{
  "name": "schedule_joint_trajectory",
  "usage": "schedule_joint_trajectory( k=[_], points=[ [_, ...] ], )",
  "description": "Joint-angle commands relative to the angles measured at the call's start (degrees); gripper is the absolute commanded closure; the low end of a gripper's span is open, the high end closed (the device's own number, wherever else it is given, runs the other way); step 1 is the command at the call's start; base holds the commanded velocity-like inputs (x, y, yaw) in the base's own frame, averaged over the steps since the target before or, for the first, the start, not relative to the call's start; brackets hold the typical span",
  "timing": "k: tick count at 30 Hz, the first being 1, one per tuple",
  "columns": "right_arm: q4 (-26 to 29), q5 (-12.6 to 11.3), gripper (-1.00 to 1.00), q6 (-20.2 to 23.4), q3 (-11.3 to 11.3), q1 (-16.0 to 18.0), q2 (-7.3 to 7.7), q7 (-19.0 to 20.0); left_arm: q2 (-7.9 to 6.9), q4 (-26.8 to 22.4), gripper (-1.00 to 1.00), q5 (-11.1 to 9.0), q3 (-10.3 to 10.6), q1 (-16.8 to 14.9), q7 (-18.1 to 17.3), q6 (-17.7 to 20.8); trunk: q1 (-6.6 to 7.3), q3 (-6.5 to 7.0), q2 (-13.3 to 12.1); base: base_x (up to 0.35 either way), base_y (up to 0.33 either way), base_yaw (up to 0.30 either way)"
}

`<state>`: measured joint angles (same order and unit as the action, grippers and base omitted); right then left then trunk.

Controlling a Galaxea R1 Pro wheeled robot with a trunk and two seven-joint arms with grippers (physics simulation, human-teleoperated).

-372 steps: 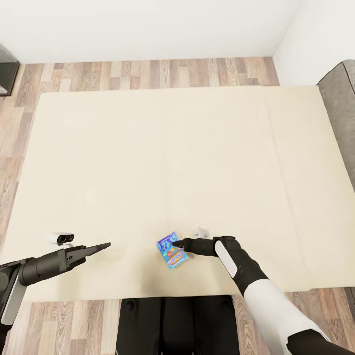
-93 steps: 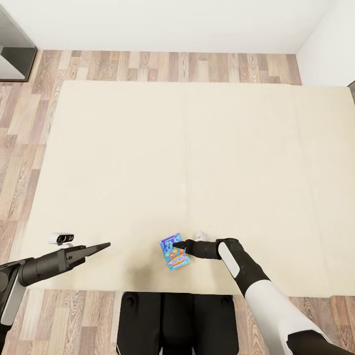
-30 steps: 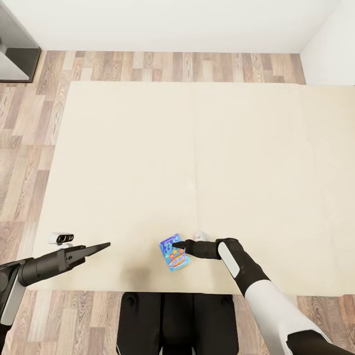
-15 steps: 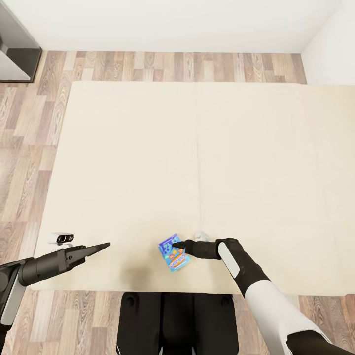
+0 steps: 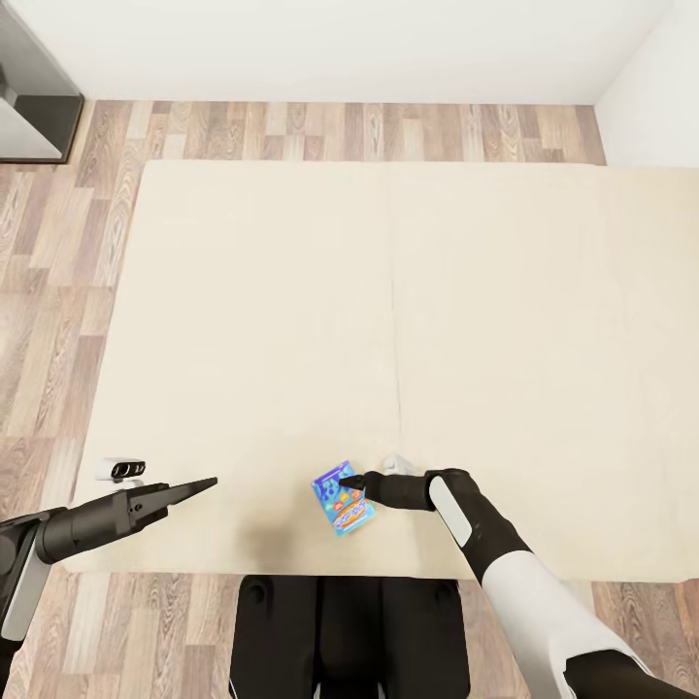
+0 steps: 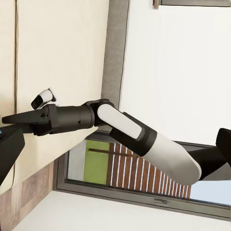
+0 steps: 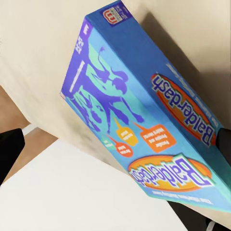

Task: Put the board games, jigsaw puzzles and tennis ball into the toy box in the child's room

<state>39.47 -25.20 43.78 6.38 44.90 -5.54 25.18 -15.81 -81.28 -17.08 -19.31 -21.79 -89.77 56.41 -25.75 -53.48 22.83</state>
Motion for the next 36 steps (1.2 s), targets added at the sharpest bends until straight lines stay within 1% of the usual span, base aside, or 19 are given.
schedule_joint_trajectory(
  k=[1, 9, 31, 36],
  points=[
    [0.03, 0.04, -1.0, 0.24, -0.03, 0.01, 0.0, 0.05, -0.01, -0.01, -1.0, 0.04, -0.01, -0.01, -0.23, 0.61, -0.03, -0.06, 0.09, 0.0, 0.002, 0.0],
    [0.03, 0.05, -1.0, 0.25, -0.03, 0.02, 0.0, 0.03, -0.01, -0.01, -1.0, 0.07, -0.02, -0.01, -0.23, 0.62, -0.03, -0.06, 0.09, 0.0, 0.075, 0.0],
    [-0.01, -0.02, -1.0, 0.26, -0.01, 0.02, 0.0, 0.05, -0.01, -0.01, -1.0, 0.07, -0.02, -0.01, -0.23, 0.61, -0.03, -0.06, 0.09, -0.009, 0.022, 0.0],
    [-0.01, -0.02, -1.0, 0.25, -0.04, 0.02, 0.0, 0.05, -0.01, -0.01, -1.0, 0.08, -0.02, -0.01, -0.23, 0.62, -0.03, -0.06, 0.09, 0.0, 0.124, 0.0]
  ],
)
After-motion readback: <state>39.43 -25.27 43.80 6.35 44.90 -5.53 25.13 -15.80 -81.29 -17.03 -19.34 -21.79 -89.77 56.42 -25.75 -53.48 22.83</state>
